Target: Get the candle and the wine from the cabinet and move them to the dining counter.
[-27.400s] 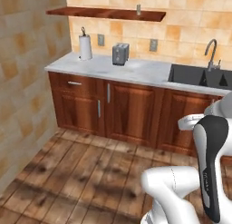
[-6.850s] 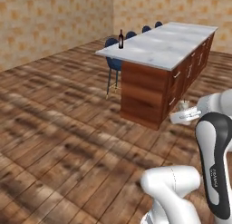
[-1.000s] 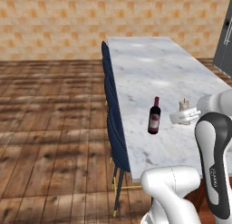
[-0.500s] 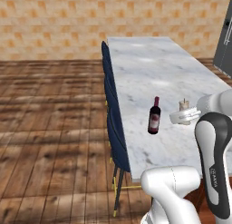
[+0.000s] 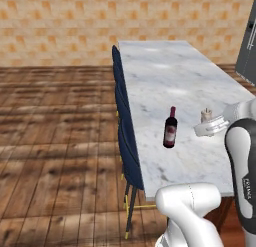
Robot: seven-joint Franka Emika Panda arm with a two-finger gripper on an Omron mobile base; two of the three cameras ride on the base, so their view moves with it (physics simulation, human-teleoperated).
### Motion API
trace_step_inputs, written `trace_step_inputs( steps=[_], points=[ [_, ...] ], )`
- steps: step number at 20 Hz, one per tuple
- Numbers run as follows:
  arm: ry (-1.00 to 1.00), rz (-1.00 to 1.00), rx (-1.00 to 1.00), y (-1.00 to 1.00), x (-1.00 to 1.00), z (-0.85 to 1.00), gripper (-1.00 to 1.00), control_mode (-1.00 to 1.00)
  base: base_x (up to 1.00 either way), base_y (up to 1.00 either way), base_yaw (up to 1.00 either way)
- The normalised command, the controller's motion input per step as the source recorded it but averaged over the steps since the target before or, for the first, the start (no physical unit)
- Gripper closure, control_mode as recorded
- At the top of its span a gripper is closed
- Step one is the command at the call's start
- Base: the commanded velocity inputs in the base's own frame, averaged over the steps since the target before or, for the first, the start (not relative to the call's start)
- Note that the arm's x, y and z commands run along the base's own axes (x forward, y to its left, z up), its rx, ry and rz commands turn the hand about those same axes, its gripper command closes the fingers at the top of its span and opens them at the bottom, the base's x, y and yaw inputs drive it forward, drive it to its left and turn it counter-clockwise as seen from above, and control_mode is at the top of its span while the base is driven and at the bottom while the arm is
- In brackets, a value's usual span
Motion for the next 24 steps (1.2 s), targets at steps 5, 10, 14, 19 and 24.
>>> trace_step_inputs(
  steps=[5, 10, 14, 19, 24],
  points=[
    [0.01, 0.19, 0.0, -0.29, 0.23, -0.04, 1.0, -1.0, 0.0, 0.0, 0.0],
    [0.0, 0.22, 0.0, -0.39, 0.15, -0.15, 1.0, -1.0, 0.0, 0.0, 0.0],
    [0.0, 0.23, 0.04, -0.44, 0.0, -0.29, 1.0, -1.0, 0.0, 0.0, 0.0],
    [0.0, 0.2, 0.02, -0.26, 0.04, -0.5, 1.0, -1.0, 0.0, 0.0, 0.0],
    [-0.02, 0.12, 0.0, -0.1, 0.2, -0.56, 1.0, -1.0, 0.0, 0.0, 0.0]
  ],
)
